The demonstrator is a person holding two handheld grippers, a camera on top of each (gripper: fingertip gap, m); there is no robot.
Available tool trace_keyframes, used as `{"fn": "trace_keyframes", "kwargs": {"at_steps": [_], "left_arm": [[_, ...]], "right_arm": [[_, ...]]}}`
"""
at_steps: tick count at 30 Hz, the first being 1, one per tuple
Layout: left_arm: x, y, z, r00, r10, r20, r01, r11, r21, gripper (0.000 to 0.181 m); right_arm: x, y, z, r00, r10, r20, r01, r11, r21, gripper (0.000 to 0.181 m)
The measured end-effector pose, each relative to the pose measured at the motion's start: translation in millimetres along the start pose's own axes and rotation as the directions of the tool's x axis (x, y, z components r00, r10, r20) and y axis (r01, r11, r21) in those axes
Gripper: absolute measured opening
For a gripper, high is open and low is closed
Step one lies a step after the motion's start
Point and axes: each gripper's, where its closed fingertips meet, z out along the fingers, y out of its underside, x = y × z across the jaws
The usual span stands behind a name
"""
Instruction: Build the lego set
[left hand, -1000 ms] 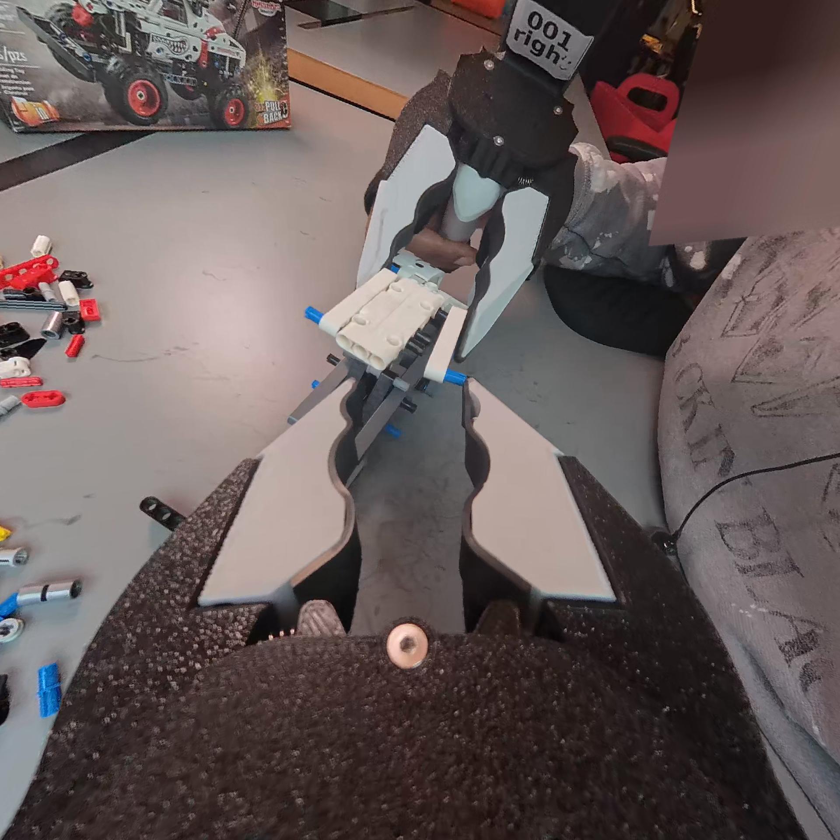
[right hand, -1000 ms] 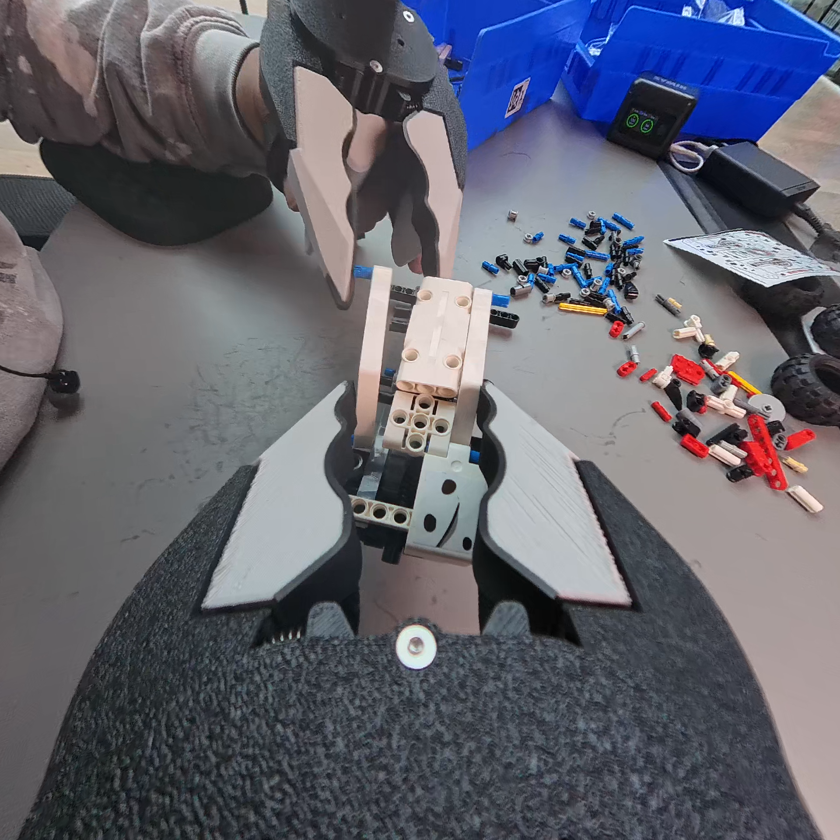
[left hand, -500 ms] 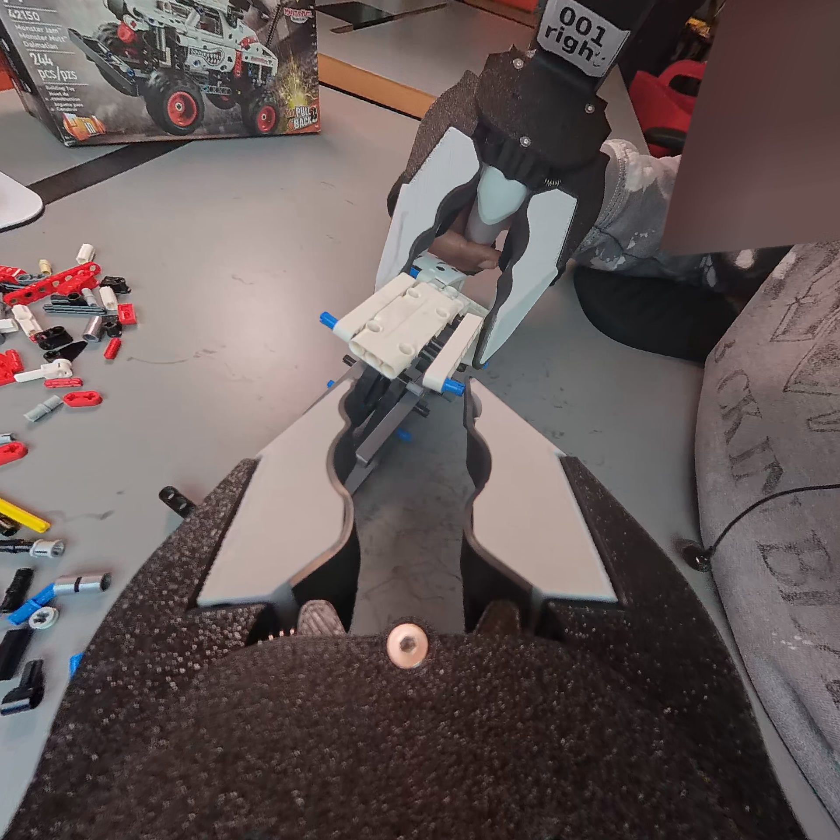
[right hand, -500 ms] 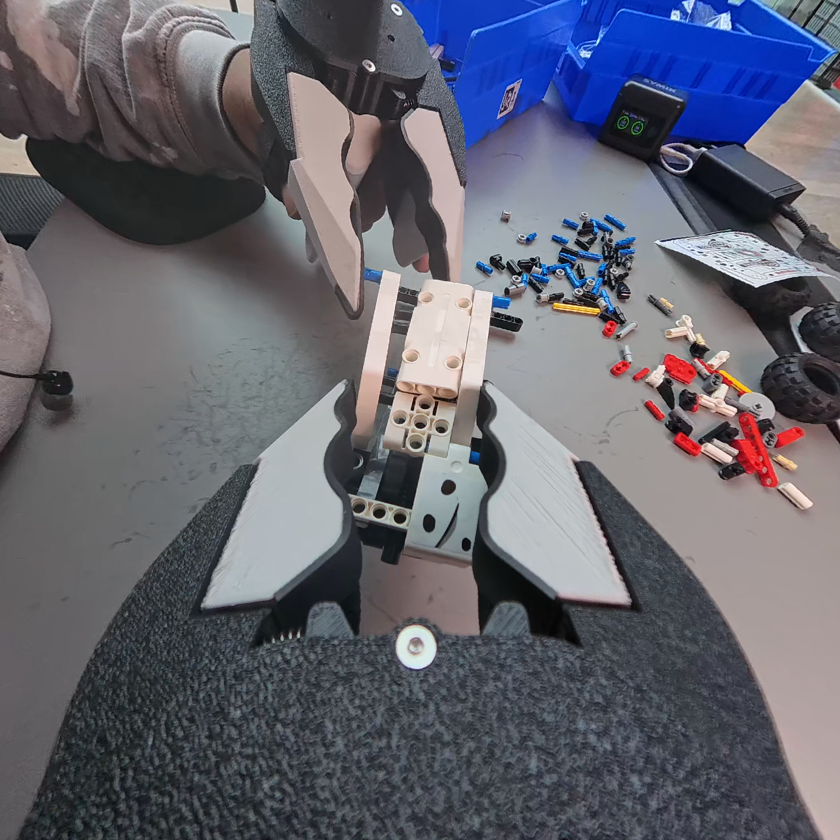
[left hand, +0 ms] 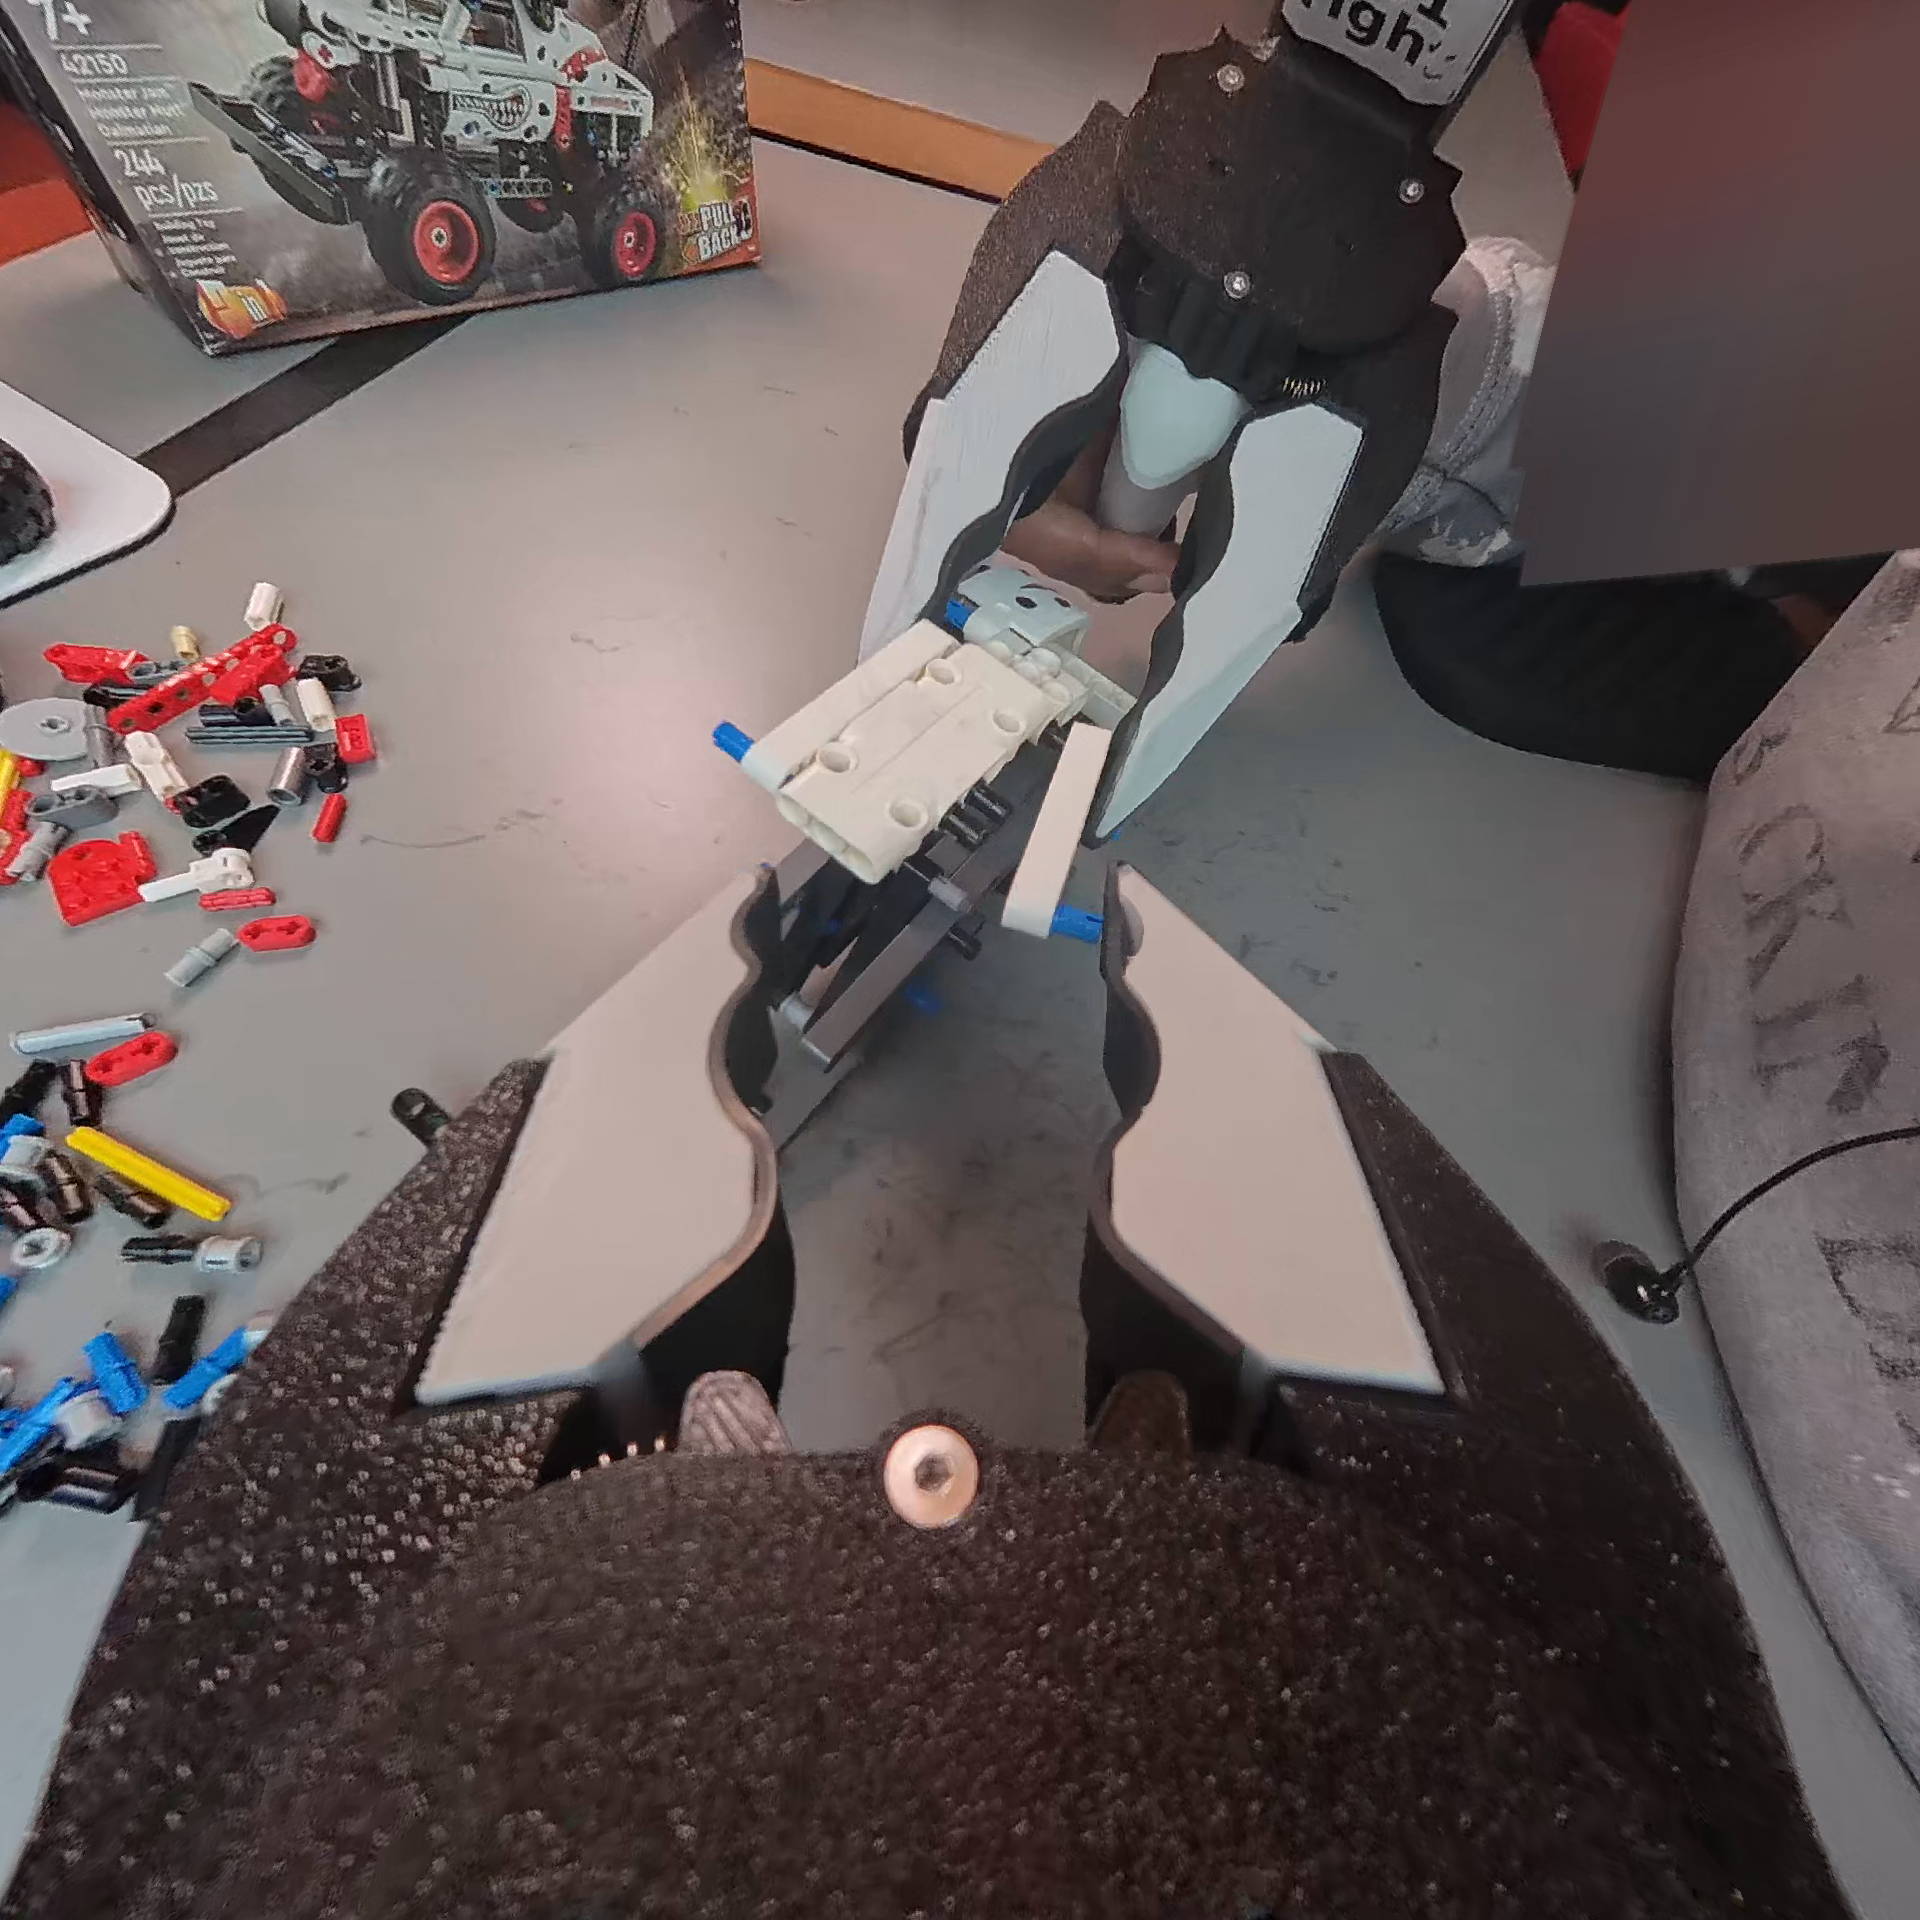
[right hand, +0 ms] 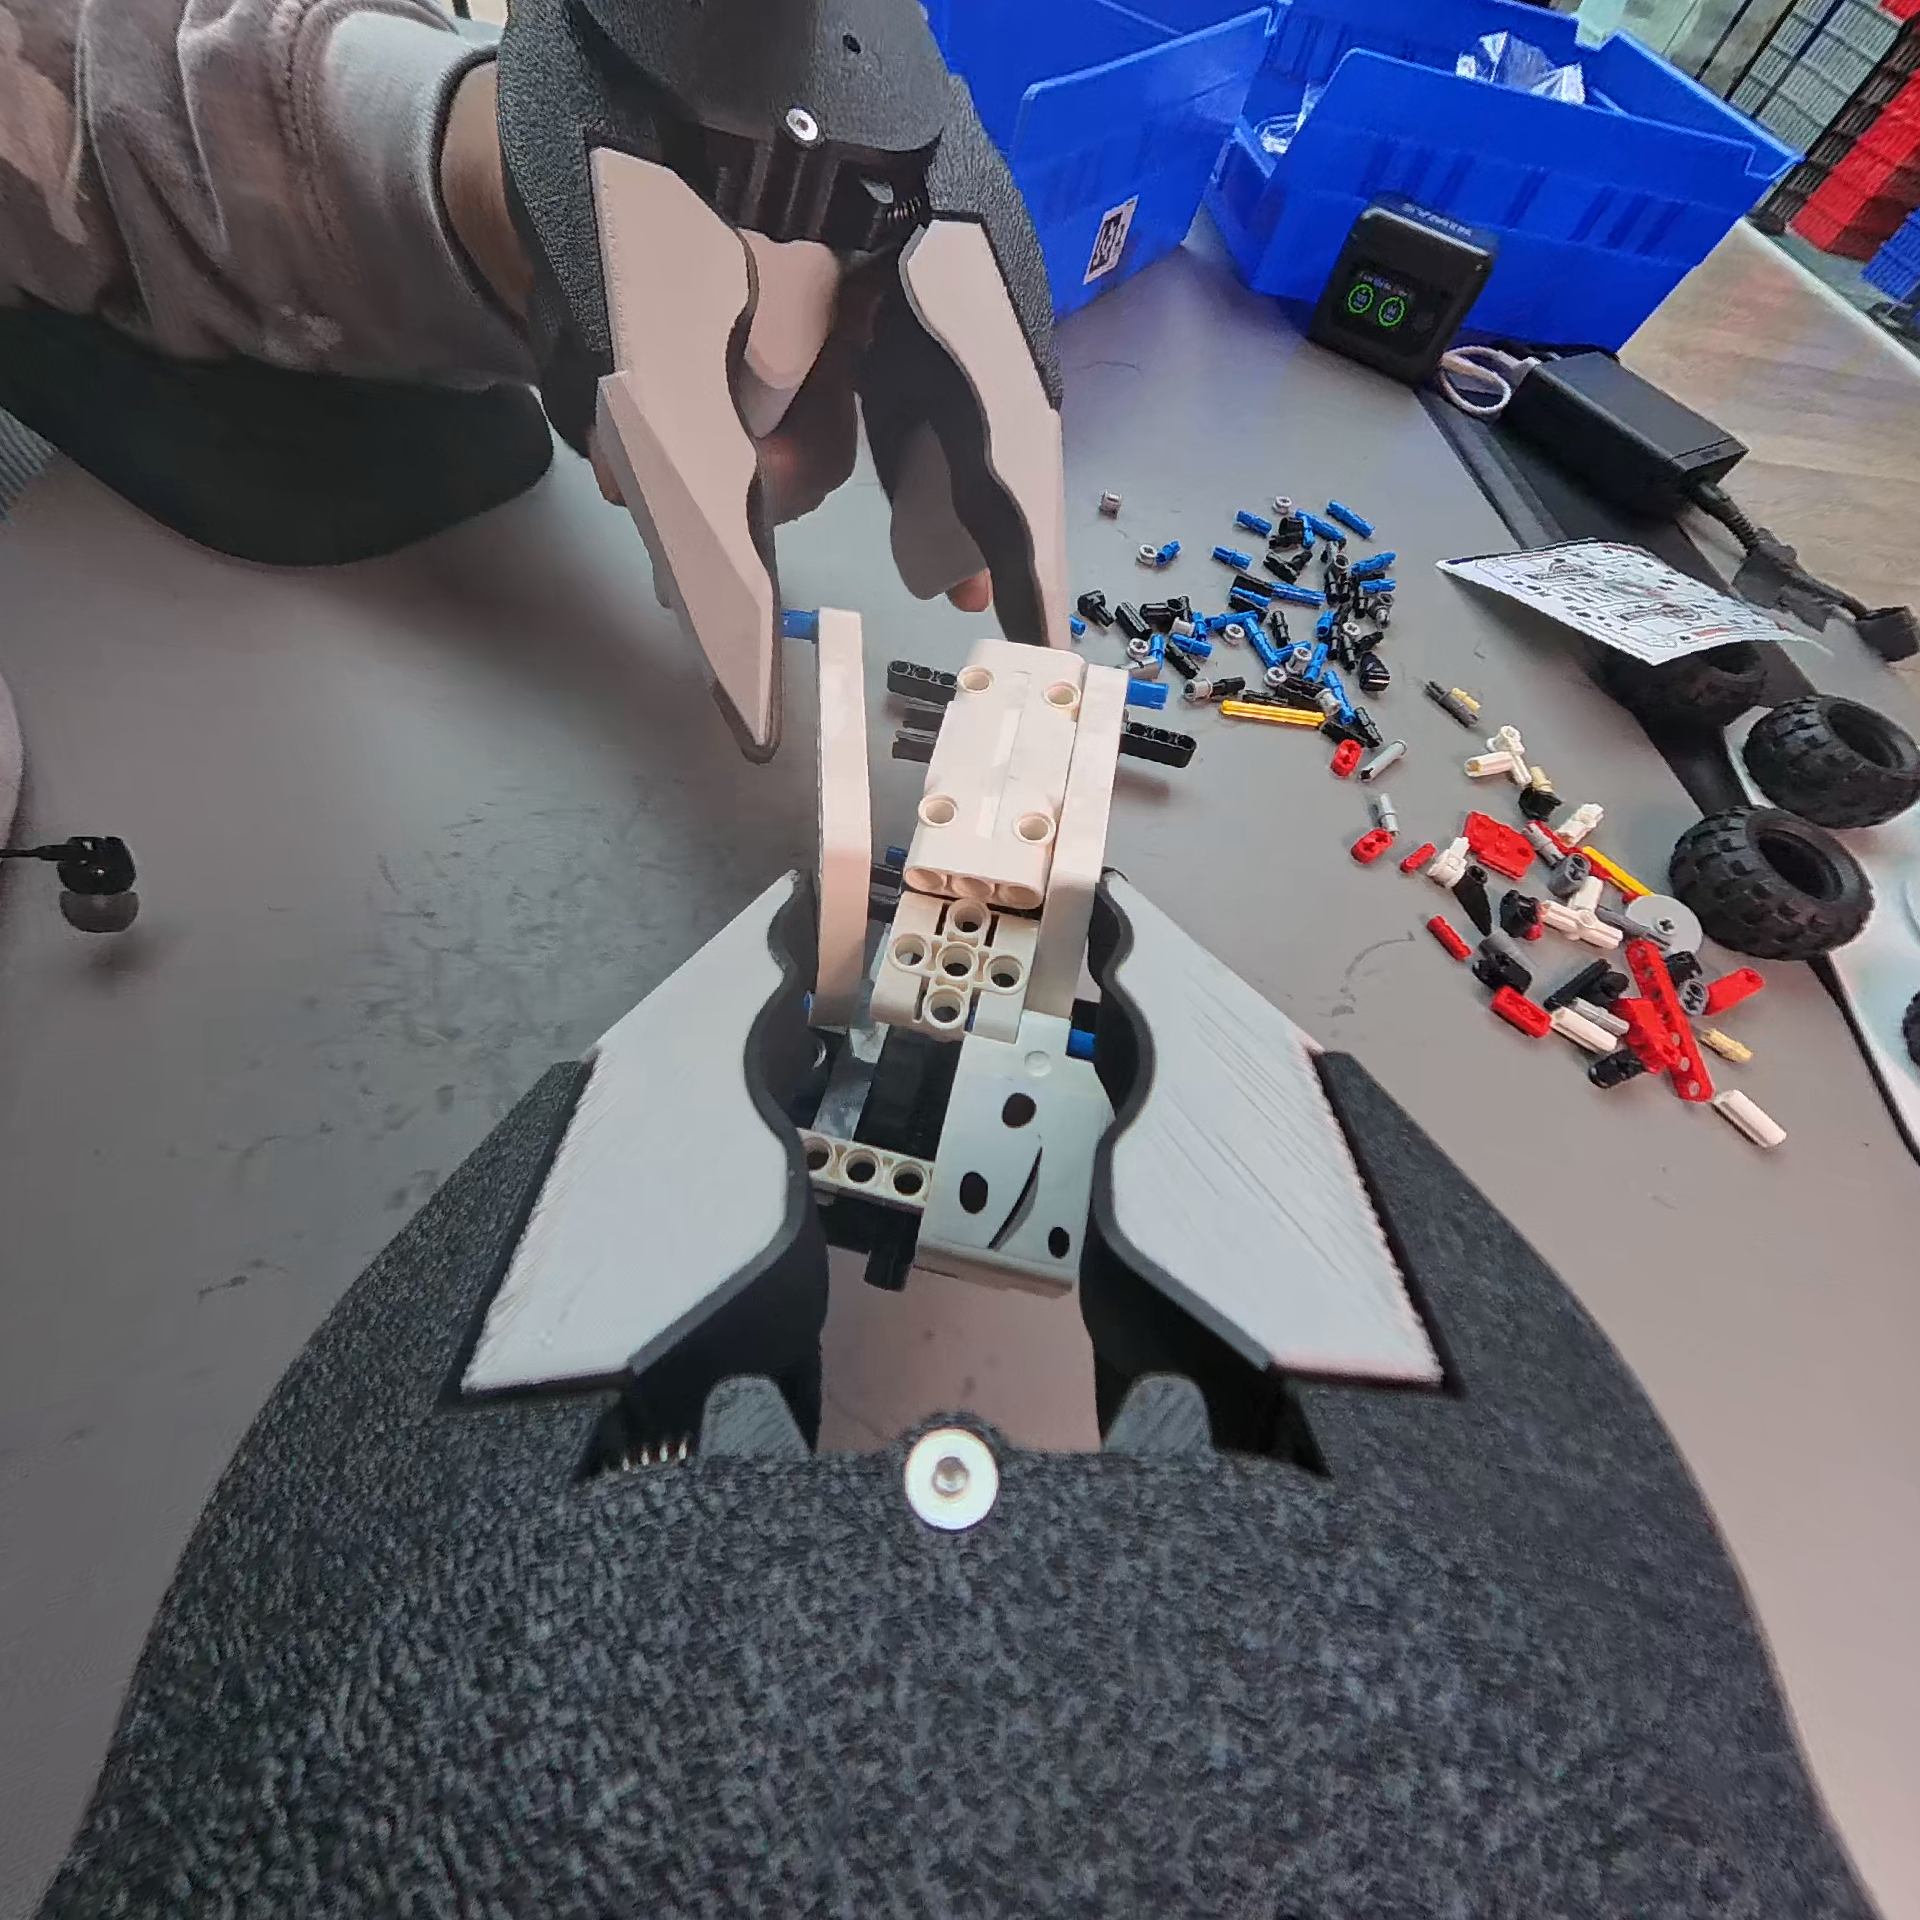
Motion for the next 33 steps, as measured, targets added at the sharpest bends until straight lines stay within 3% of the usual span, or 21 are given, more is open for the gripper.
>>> {"fn": "trace_keyframes", "kwargs": {"at_steps": [10,15,18,21,25,33], "left_arm": [[7.6,-23.4,-3.4,0.979,0.202,-0.029,-0.204,0.964,-0.171,0.074],[20.2,-36.4,-2.6,0.975,0.171,-0.142,-0.204,0.942,-0.265,0.079],[17.6,-36.3,0.1,0.964,0.221,-0.150,-0.259,0.905,-0.337,0.080],[-1.0,-21.3,9.5,0.954,0.266,-0.134,-0.298,0.835,-0.463,0.084],[-16.2,1.6,9.6,0.917,0.345,-0.202,-0.394,0.690,-0.607,0.089],[-8.2,11.2,12.0,0.807,0.474,-0.353,-0.584,0.553,-0.594,0.063]], "right_arm": [[4.4,1.9,2.1,1.000,0.029,0.010,-0.028,0.999,-0.028,0.051],[5.5,2.0,2.9,0.999,0.033,0.006,-0.032,0.999,-0.044,0.051],[5.7,2.2,3.0,0.999,0.032,0.003,-0.031,0.998,-0.060,0.051],[4.3,1.6,3.4,1.000,0.007,0.000,-0.007,0.997,-0.073,0.051],[-0.1,-1.2,2.9,1.000,-0.016,0.024,0.018,0.997,-0.071,0.052],[-5.4,-2.0,3.0,0.993,-0.052,0.107,0.057,0.997,-0.050,0.054]]}}
